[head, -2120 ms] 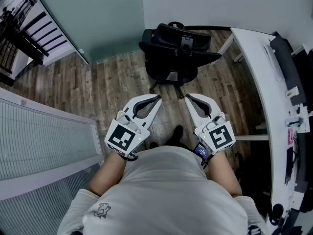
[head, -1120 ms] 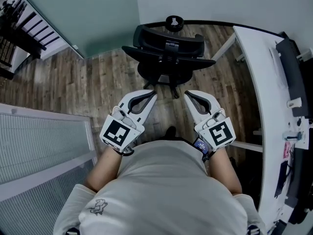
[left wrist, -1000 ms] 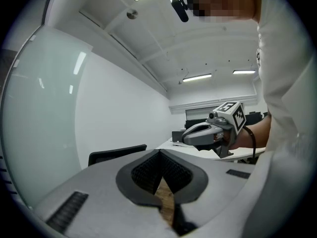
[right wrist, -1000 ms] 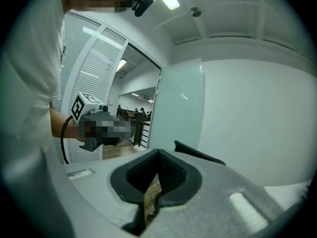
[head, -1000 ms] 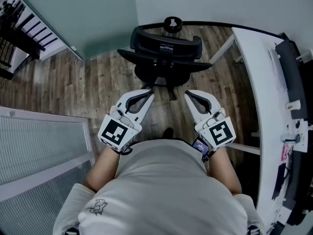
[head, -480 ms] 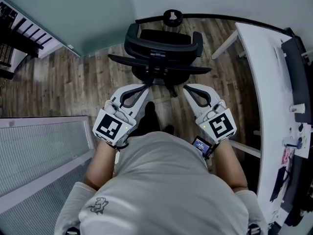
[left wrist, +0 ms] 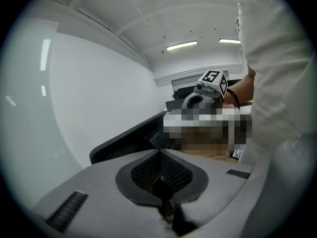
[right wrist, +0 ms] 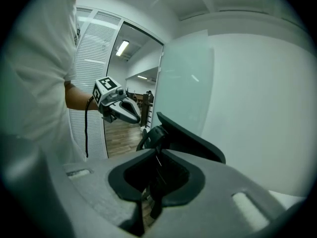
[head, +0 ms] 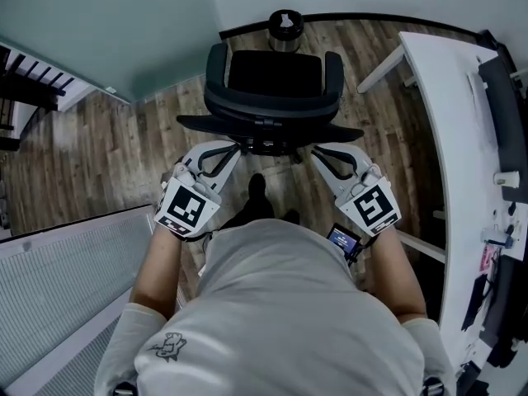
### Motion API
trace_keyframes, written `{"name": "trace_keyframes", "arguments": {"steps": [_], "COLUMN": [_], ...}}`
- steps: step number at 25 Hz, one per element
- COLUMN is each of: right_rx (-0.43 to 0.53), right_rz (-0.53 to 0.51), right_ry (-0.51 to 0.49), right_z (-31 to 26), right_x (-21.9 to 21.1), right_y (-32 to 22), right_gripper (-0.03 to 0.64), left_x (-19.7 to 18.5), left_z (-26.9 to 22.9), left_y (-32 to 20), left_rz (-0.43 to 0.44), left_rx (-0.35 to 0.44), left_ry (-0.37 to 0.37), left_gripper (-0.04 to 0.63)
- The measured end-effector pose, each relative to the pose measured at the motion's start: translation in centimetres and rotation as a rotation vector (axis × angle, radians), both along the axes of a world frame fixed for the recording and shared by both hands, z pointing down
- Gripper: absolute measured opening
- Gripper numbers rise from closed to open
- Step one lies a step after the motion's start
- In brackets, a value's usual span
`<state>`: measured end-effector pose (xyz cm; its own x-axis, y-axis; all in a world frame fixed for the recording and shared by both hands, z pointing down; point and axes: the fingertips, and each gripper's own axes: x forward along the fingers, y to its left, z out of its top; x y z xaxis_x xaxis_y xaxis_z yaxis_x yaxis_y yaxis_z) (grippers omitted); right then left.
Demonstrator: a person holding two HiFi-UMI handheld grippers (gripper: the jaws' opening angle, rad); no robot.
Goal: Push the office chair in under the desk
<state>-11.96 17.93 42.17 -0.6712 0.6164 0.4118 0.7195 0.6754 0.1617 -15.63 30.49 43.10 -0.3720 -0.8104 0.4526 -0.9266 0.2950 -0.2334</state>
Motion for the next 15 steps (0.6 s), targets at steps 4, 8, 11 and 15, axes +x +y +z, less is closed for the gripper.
{"name": "trace_keyframes", "arguments": {"steps": [4,8,11,15], "right_rx": [0.033,0.086,0.15,0.249], "right_rz": [-0.018,-0.023,-0.032,-0.043], "right_ry": [0.09,0.142,0.18,0.232], "right_z": [2.7,4.6,6.2,8.4], "right_x": [-1.6,-2.6,-3.2,-4.0], "right_y": [-0.4,-1.1,-1.8,-2.9], "right_gripper": [0.051,0.083,0.112,0.141], "left_x": [-2.7,-4.7,-6.1,-7.8], "left_z": [3.7,6.0,7.3,9.3], "left_y": [1.4,2.8,4.0,5.9], "left_rz": [0.05,0.08,0.1,0.148], "left_rx": [-0.176,-0.267,-0.331,-0.452], "left_ry": [-0.025,-0.01,-0.009,-0.012], "left_gripper": [0.023,0.086,0.133,0.163]}}
